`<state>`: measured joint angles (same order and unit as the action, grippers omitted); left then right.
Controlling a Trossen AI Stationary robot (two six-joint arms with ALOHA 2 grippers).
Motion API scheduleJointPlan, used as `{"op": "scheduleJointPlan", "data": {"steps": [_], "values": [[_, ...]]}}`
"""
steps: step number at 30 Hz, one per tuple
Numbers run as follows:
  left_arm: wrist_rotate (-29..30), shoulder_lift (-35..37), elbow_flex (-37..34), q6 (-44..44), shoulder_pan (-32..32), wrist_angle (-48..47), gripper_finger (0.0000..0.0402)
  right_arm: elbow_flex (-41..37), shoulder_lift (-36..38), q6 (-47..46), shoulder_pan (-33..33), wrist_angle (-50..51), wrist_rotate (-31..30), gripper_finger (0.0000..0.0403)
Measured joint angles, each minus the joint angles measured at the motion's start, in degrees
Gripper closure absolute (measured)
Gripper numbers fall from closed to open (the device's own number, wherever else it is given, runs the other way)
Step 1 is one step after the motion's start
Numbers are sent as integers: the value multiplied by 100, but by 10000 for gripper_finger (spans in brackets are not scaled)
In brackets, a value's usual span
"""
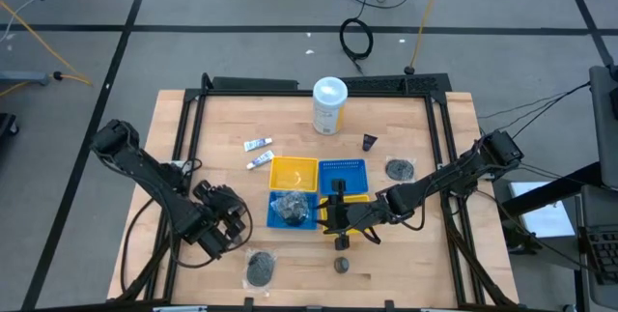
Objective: Pick & Place Travel size toiletries
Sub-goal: Put the gray deodorant into the top blue bin
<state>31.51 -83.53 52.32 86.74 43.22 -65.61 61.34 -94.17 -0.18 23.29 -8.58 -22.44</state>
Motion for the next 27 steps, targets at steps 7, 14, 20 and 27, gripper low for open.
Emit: {"op": "scheduleJointPlan", "data": {"steps": [7,14,20,27], "values": [[-4,0,-327,2,0,327,147,0,0,-1,0,-4,0,261],[50,0,-497,-154,-17,719,147,0,0,-1,-4,-20,0,261],[184,0,-579,-432,-20,1018,147,0,0,-1,-4,-19,0,261],[176,0,-589,-512,-19,1151,157,0,0,-1,-4,-17,0,261]]}}
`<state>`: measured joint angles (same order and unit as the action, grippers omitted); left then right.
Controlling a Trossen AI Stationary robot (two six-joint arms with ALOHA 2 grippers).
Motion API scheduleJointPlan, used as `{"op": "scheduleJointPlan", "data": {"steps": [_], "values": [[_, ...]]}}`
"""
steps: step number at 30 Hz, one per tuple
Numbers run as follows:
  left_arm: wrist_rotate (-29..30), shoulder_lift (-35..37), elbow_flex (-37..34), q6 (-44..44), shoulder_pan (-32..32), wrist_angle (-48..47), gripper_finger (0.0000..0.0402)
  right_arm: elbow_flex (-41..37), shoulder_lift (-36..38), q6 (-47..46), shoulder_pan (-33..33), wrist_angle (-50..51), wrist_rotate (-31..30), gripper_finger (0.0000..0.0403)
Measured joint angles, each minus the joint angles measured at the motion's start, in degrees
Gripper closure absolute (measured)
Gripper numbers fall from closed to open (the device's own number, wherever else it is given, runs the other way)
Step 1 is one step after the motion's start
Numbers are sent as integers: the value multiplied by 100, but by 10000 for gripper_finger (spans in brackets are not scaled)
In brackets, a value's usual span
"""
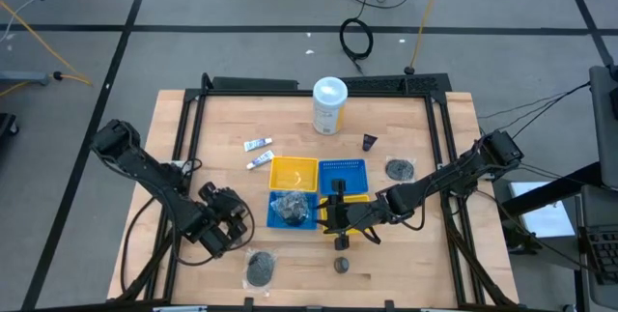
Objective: Pick & Place Travel size toiletries
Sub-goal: Put the gray deodorant into the top blue bin
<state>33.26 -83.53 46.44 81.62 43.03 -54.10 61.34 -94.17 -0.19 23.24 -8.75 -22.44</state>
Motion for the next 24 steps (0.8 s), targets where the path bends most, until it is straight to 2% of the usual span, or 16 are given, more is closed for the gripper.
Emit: {"op": "scheduleJointPlan", "data": {"steps": [3,8,19,24], "values": [[-21,0,0,-37,2,37,191,0,0,2,0,0,0,261],[43,2,0,-98,2,32,283,0,0,0,0,0,0,261],[257,12,0,-161,2,-9,288,0,0,0,0,0,0,261],[357,430,1,-215,2,-14,288,0,-1,-52,0,0,1,261]]}}
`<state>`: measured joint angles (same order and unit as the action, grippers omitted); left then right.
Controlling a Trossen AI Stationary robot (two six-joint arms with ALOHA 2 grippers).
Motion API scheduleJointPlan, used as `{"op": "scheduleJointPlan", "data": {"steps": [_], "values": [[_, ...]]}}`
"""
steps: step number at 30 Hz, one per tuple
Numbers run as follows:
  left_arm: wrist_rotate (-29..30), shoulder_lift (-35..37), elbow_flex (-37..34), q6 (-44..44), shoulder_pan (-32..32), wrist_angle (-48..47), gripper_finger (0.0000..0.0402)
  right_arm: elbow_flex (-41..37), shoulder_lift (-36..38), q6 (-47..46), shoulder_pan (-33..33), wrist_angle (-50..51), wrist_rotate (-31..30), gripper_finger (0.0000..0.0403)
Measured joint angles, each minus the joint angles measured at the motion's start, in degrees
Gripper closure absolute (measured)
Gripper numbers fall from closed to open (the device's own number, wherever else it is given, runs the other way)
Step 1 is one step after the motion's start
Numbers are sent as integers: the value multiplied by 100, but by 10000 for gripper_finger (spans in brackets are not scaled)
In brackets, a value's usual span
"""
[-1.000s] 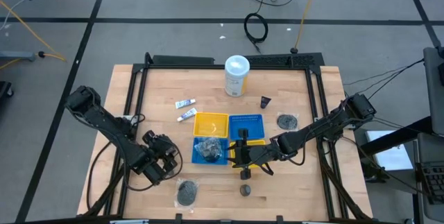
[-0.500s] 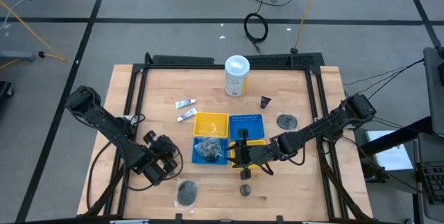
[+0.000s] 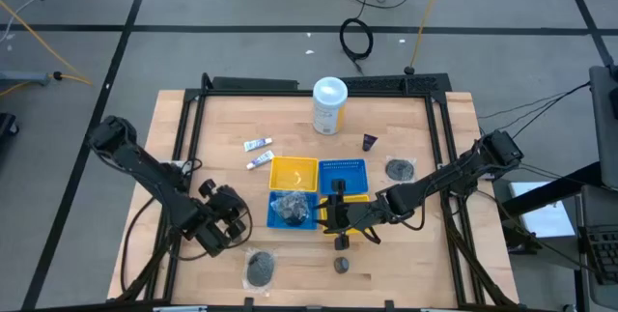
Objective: Pick & Place Travel size toiletries
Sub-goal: Put the gray deodorant into the top blue bin
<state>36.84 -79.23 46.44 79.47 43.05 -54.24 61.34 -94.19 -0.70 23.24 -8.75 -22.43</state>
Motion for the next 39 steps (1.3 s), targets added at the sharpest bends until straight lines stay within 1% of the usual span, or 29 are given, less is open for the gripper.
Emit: {"op": "scheduleJointPlan", "data": {"steps": [4,6,8,10,13,16,21,24,28,34,39], "values": [[434,566,175,-349,11,60,288,0,-1,-22,-39,-2,7,261],[790,887,272,-741,20,333,288,0,-1,-87,-80,-21,5,261],[1085,1180,292,-1410,2,854,288,-2,-3,-135,-129,-118,5,261],[1242,1390,292,-2336,-34,1547,288,-1,-3,-137,-180,-305,6,261],[1260,1520,294,-3765,-150,2555,288,-2,-3,10,-266,-604,19,261],[1227,1518,294,-4881,-318,3395,288,-2,-3,187,-357,-933,19,260],[1224,1411,294,-5989,-677,4222,288,-2,-3,301,-426,-1381,37,247],[977,1327,294,-6372,-894,4490,288,-2,-3,294,-483,-1509,304,231],[510,1142,305,-6820,-1128,4998,288,-2,-3,303,-584,-1667,593,199],[86,805,301,-7237,-1386,5569,288,-1,-3,312,-733,-1676,618,155],[-226,577,301,-7462,-1617,6007,288,0,-3,313,-785,-1674,627,133]]}}
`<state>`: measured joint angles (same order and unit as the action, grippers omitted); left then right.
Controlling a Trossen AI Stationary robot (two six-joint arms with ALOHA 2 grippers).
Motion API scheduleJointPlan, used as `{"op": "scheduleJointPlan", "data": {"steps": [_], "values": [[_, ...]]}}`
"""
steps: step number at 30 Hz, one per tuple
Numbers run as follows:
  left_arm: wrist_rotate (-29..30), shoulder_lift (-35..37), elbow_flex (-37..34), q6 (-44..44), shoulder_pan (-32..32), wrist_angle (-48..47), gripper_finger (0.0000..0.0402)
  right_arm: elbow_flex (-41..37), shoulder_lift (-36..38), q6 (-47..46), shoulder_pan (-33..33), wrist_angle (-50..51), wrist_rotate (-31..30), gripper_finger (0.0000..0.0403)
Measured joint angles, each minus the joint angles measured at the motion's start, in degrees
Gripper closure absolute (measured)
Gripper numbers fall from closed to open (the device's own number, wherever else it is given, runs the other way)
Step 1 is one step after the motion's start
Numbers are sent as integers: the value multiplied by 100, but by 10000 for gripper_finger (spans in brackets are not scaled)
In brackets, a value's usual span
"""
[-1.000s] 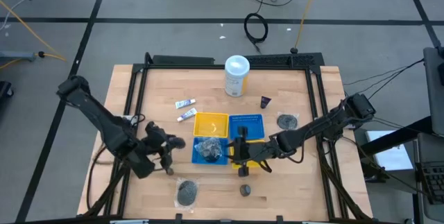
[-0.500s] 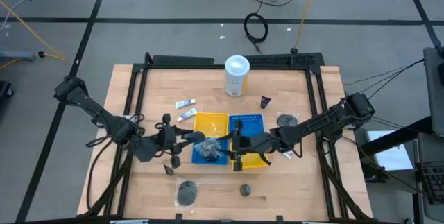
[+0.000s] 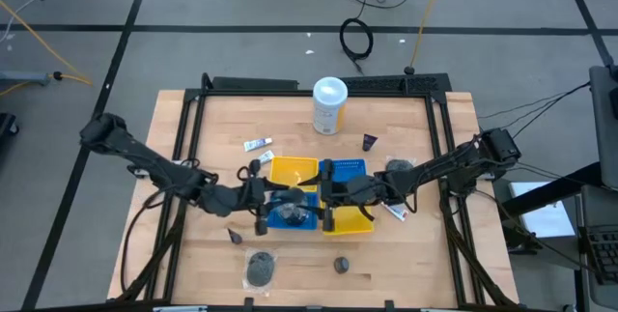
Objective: Pick & Place Travel size toiletries
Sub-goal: Put the gray deodorant into the top blue bin
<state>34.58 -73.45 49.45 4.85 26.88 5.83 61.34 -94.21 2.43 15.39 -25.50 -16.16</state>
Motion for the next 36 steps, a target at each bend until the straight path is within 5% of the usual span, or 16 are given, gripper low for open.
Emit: {"op": "scheduleJointPlan", "data": {"steps": [7,14,25,36], "values": [[-626,-210,0,-442,-366,653,288,-2,0,12,-58,44,-2,130],[-901,-210,0,-447,-527,693,288,-1,0,155,-61,135,-4,185],[-862,-210,-2,-426,-547,717,287,-2,0,146,-72,168,-20,212],[-267,-207,-4,-167,-549,648,105,0,0,145,-79,391,-375,212]]}}
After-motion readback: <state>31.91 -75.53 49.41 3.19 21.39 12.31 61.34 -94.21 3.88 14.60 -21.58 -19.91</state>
